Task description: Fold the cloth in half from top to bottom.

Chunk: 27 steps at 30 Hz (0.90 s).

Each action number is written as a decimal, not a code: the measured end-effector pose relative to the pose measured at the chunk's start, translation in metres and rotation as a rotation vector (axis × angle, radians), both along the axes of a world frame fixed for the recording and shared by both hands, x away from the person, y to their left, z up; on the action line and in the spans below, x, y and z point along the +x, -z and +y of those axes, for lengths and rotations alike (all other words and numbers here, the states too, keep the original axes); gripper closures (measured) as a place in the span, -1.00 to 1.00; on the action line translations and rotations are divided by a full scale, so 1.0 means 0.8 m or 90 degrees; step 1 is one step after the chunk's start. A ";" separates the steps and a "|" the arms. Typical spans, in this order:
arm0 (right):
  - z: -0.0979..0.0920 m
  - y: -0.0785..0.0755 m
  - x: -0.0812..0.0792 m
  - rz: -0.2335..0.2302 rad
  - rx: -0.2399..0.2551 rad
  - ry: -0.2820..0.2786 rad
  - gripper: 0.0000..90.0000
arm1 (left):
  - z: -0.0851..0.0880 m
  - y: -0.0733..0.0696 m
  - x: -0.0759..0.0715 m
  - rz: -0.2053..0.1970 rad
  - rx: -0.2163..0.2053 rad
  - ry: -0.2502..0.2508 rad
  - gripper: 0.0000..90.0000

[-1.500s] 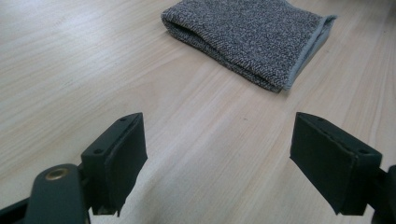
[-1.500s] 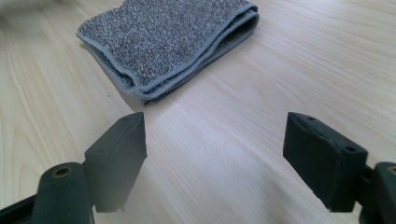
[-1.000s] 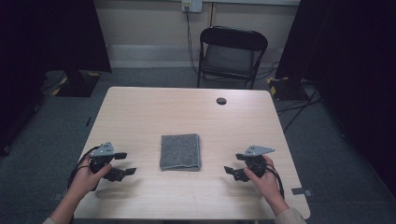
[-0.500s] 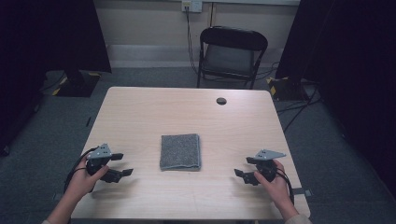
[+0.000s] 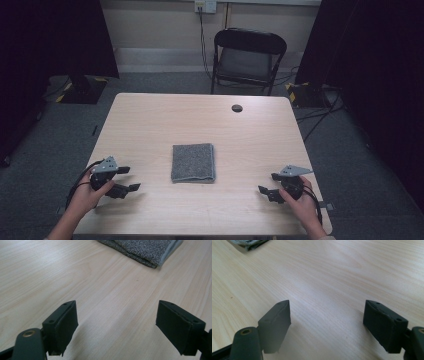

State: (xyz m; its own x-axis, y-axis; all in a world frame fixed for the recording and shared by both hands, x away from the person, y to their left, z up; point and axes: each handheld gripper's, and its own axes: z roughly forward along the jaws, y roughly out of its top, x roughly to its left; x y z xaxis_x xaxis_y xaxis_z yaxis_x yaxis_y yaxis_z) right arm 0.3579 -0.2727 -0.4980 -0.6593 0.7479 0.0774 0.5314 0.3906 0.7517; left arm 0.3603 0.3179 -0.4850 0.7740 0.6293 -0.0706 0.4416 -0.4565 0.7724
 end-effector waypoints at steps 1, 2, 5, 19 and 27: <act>0.000 0.000 -0.001 -0.001 -0.003 0.000 -0.51 | 0.000 0.000 0.000 0.000 0.002 0.001 -0.61; -0.001 0.000 -0.001 -0.003 -0.009 -0.002 -0.52 | 0.001 0.000 0.000 -0.001 0.006 0.002 -0.61; -0.001 0.000 -0.002 -0.007 -0.016 -0.006 -0.51 | 0.002 0.001 -0.002 -0.006 0.005 0.006 -0.61; 0.000 0.001 -0.006 -0.025 -0.044 -0.019 -0.54 | 0.006 0.012 -0.008 -0.027 0.063 0.032 -0.61; 0.000 0.002 -0.006 -0.024 -0.043 -0.020 -0.54 | 0.011 0.018 -0.009 -0.015 0.061 0.024 -0.64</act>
